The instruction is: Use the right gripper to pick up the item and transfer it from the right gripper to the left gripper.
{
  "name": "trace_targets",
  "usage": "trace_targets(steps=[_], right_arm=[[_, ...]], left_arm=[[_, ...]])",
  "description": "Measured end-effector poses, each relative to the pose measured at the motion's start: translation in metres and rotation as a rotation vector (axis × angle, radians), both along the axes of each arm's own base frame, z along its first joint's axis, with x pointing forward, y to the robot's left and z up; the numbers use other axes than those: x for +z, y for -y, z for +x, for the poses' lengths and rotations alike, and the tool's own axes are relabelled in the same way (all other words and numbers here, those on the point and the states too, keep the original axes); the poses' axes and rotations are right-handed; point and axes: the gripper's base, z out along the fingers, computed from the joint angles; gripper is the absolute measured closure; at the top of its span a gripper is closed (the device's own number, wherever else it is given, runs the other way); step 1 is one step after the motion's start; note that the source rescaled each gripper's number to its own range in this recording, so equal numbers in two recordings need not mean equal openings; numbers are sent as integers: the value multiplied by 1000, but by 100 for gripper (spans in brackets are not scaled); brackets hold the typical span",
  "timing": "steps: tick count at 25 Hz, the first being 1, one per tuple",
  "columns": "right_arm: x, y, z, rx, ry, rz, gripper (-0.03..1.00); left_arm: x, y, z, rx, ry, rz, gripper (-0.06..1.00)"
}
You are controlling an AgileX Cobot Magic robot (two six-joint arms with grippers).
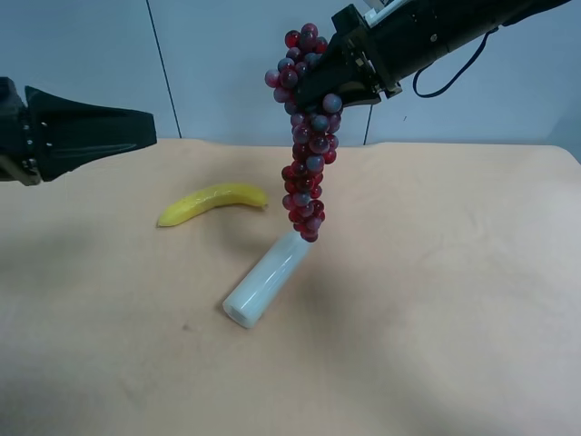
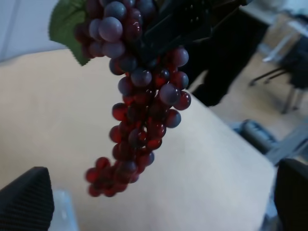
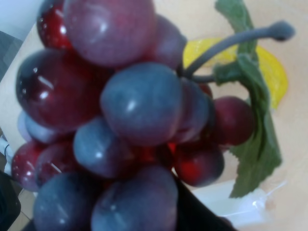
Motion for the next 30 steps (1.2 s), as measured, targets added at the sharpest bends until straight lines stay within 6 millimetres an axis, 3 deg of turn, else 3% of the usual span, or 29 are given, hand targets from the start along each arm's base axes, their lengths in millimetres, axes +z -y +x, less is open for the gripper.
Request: trace_targets(steps=[7, 12, 17, 23, 30], right_arm=[[1, -1, 0, -2, -1, 8, 96], [1, -9, -3, 9, 0, 18, 96], [2, -19, -5, 19, 11, 19, 96], [2, -21, -6, 17, 1, 26, 96], [2, -25, -8, 23, -2, 27, 96]], left_arm=[[-43, 3, 22, -88, -71, -42, 3], [-64, 19, 24, -162, -116, -28, 3], [-63, 39, 28, -248, -91, -12, 3], [-51, 56, 45, -258, -16, 57, 3], [-53, 63, 66, -241, -6, 90, 3]])
